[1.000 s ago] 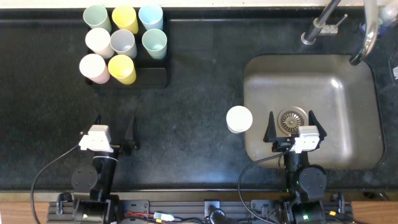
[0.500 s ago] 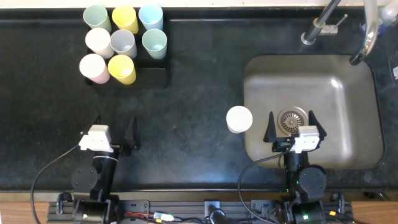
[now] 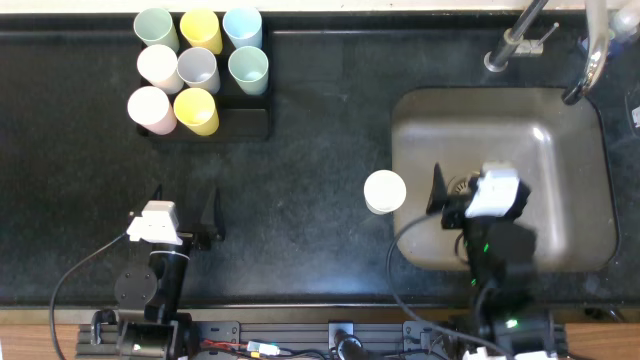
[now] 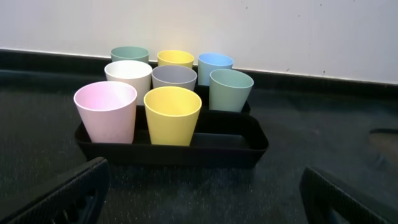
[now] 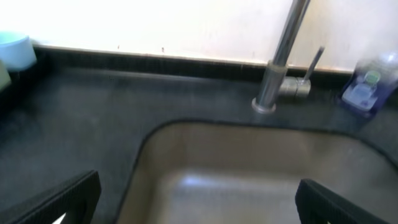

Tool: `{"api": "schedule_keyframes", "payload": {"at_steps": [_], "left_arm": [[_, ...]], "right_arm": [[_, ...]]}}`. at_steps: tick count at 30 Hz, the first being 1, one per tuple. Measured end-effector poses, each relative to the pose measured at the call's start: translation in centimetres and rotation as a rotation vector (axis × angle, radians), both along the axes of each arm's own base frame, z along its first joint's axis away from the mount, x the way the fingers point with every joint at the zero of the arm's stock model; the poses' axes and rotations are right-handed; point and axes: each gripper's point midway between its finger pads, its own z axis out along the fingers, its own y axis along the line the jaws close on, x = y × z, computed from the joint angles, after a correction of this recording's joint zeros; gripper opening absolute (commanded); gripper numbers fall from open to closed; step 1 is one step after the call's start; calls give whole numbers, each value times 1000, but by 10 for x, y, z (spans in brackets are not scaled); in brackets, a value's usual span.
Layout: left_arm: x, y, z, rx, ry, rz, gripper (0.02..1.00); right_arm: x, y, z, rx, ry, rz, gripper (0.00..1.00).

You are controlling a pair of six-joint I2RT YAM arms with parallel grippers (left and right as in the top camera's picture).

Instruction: Store Cups

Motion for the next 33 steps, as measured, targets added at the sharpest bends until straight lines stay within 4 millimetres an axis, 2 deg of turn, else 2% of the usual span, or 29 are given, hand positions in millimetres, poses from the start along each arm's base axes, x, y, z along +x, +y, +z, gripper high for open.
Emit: {"api": "schedule_keyframes", "payload": {"at_steps": [4, 8, 11, 17, 20, 26, 33], "left_arm": [[0, -1, 0, 0, 0, -3, 998], [0, -1, 0, 0, 0, -3, 1000], [0, -1, 0, 0, 0, -3, 1000], [0, -1, 0, 0, 0, -3, 998], [0, -1, 0, 0, 0, -3, 1000], [0, -1, 0, 0, 0, -3, 1000], [0, -1, 0, 0, 0, -3, 1000]], "right_arm": [[2, 1, 28, 29, 204, -23, 996], [3, 9, 28, 55, 449, -14, 998], [0, 21, 14, 79, 650, 25, 998], [-15, 39, -29, 108, 1016, 83, 1000], [-23, 42, -51, 97, 1155, 104, 961], [-23, 44, -80, 84, 1289, 111, 945], [-12, 54, -99, 53, 1313, 141, 912]]}}
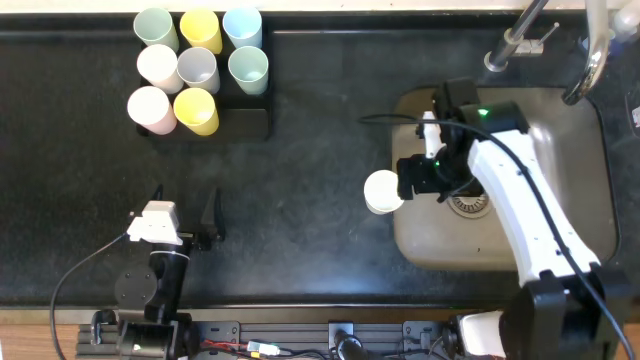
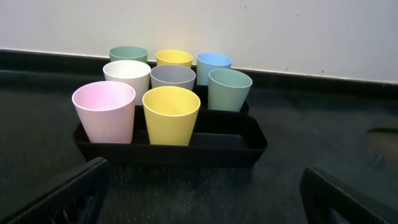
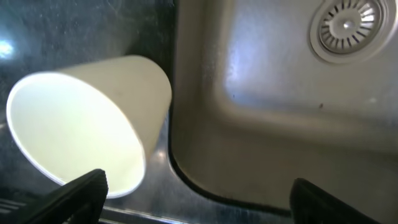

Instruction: Store Cups

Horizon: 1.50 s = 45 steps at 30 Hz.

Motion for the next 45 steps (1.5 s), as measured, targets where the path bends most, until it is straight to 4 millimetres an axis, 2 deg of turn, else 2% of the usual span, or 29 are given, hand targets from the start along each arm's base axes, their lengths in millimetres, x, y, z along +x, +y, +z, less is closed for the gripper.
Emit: {"api": "schedule_keyframes", "payload": {"at_steps": [2, 7, 13, 18, 22, 29, 36, 38, 40, 42, 45], "left_arm": [[0, 0, 0, 0, 0, 0, 1000], [0, 0, 0, 0, 0, 0, 1000], [0, 0, 0, 0, 0, 0, 1000], [0, 0, 0, 0, 0, 0, 1000], [0, 0, 0, 0, 0, 0, 1000], [0, 0, 0, 0, 0, 0, 1000], [0, 0, 0, 0, 0, 0, 1000], [0, 0, 0, 0, 0, 0, 1000], [0, 0, 0, 0, 0, 0, 1000], [0, 0, 0, 0, 0, 0, 1000], [0, 0, 0, 0, 0, 0, 1000]], "right_arm": [[3, 3, -6, -1, 6, 13, 884], [12, 9, -18, -6, 6, 37, 715], [20, 16, -20, -2, -32, 54, 588], [21, 26, -20, 3, -48, 88, 316], [19, 30, -20, 5, -46, 101, 172], [19, 31, -20, 6, -47, 103, 42], [24, 39, -17, 14, -74, 127, 42], [28, 42, -9, 23, -92, 126, 45], [40, 48, 9, 47, -138, 123, 45], [60, 58, 38, 83, -231, 123, 42], [91, 81, 100, 157, -415, 129, 40]]}}
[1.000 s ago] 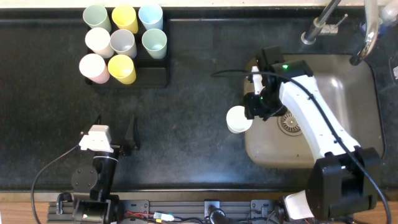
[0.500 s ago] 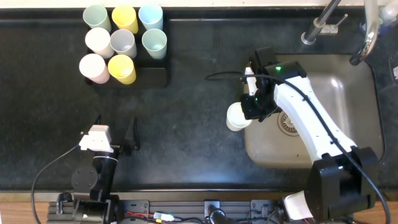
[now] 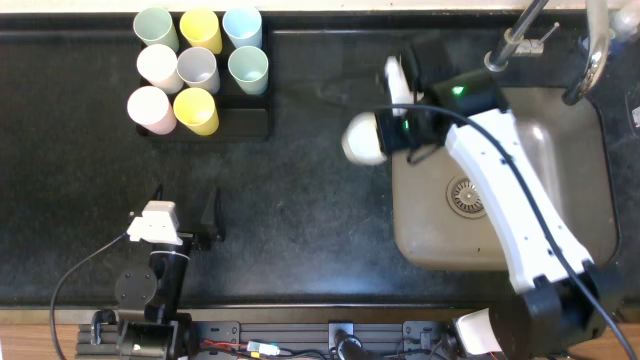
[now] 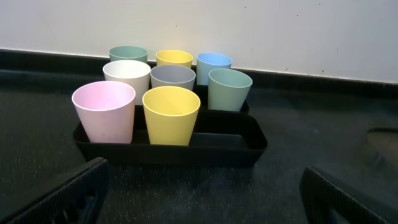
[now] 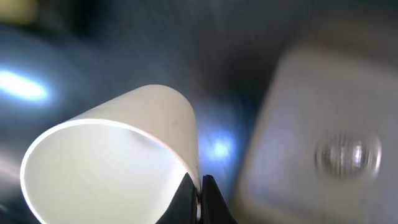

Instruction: Store Cups

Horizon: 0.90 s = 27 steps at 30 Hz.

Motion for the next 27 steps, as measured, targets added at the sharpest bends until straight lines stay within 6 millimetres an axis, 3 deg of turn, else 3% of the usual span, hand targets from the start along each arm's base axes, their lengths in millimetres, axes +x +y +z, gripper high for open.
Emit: {"api": "schedule_keyframes", "payload": {"at_steps": [2, 5, 7, 9, 12, 14, 20, 27], "left_arm": [[0, 0, 0, 0, 0, 0, 1000], [0, 0, 0, 0, 0, 0, 1000], [0, 0, 0, 0, 0, 0, 1000], [0, 0, 0, 0, 0, 0, 998], [0, 0, 0, 0, 0, 0, 998], [0, 0, 0, 0, 0, 0, 1000], [0, 0, 0, 0, 0, 0, 1000], [0, 0, 0, 0, 0, 0, 1000]], "right_arm": [[13, 18, 42, 56, -114, 17, 42], [14, 51, 92, 132, -231, 67, 42], [12, 73, 111, 168, -267, 109, 42], [12, 96, 116, 189, -274, 146, 42], [20, 127, 98, 190, -237, 180, 45], [28, 145, 71, 179, -187, 179, 40], [46, 166, -4, 121, -59, 152, 45], [43, 181, -26, 106, -19, 151, 42]]}}
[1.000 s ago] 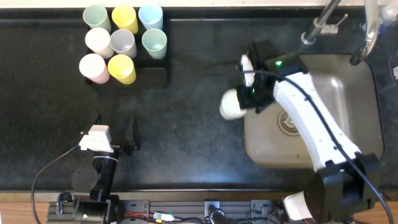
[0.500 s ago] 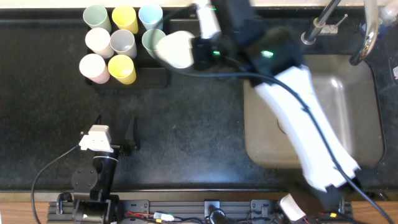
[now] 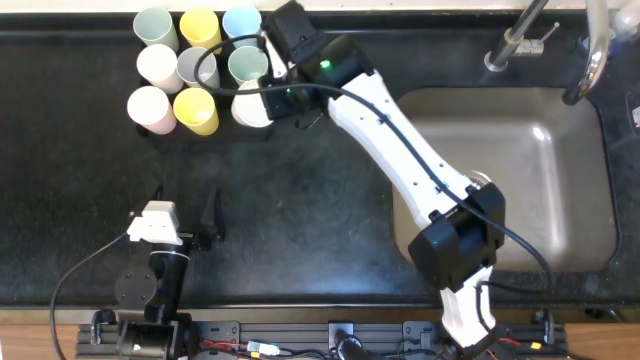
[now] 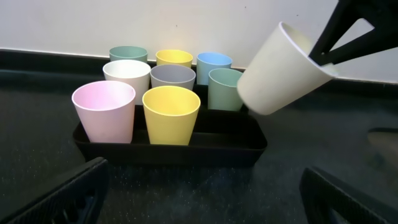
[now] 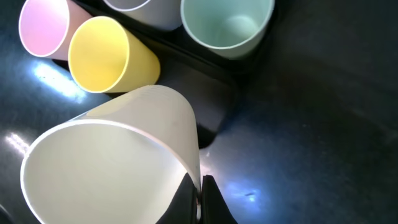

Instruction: Store Cups

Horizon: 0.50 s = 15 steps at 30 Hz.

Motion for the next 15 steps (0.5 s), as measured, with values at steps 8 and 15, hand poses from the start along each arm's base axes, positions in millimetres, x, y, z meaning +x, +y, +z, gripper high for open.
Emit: {"api": "schedule_keyframes", "payload": {"at_steps": [8, 15], "left_arm": [[0, 0, 0, 0, 0, 0, 1000], [0, 0, 0, 0, 0, 0, 1000]], "right_arm": [[1, 7, -28, -24, 45, -6, 45], [5, 10, -43, -33, 59, -14, 45]]}}
